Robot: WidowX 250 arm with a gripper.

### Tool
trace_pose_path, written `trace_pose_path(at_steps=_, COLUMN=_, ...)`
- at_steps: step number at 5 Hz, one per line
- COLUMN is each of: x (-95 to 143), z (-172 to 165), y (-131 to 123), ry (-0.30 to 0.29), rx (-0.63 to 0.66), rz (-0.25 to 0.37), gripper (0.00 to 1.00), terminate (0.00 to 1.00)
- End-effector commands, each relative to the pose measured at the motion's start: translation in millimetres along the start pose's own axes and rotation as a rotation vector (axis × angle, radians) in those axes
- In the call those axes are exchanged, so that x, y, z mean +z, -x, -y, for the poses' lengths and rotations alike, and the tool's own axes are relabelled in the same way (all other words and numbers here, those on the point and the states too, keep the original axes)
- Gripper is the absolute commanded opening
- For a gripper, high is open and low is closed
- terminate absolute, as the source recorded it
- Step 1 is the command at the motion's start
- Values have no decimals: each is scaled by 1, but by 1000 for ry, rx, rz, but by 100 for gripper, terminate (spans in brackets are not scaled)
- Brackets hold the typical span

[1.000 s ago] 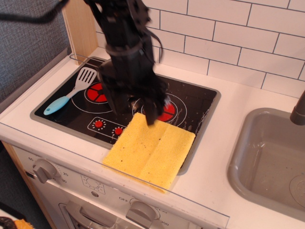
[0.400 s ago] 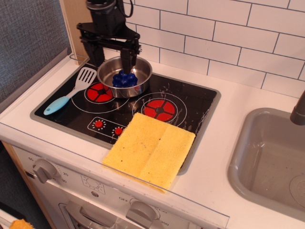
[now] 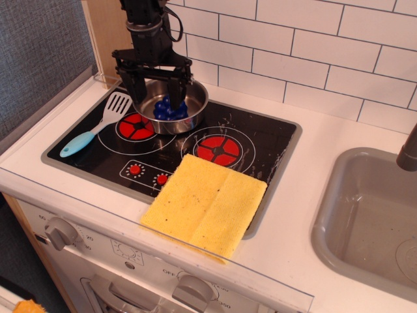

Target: Place the grapes on the yellow cloth.

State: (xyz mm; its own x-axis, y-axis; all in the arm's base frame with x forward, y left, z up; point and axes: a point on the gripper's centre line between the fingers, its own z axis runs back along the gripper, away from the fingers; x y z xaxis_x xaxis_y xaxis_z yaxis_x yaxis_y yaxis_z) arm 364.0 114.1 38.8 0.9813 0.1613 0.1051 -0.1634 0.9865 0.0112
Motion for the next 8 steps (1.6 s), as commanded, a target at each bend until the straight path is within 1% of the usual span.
trace_pose_path(at_steps=1, x=-3, z=4, y=-2, ry=9, rx=-31, rz=8, gripper=100, terminate=0)
trace_pose_path(at_steps=2, x=2, z=8, y=-3, ry=18, rx=-26, rz=33, gripper=0, terminate=0)
trace_pose_path(at_steps=3, x=19, z=8, y=-6, ry=22, rx=-30, rz=71, gripper=0, terminate=0)
trace_pose_path(at_steps=4, x=65, z=21, y=-2, ry=-3, rx=-80, rz=176, gripper=0, terminate=0)
trace_pose_path(at_steps=5, x=108, z=60, y=29, ry=-4, rx=-178, rz=286, gripper=0, terminate=0)
trace_pose_path(at_steps=6, x=116, z=97, y=71, ry=33, rx=-275, rz=279, gripper=0, terminate=0)
trace_pose_path(at_steps=7, x=99, z=124, y=111, ry=67, rx=-340, rz=214, gripper=0, terminate=0)
trace_pose_path(at_steps=8, x=72, z=132, y=127, ry=68, rx=-364, rz=130, gripper=0, terminate=0)
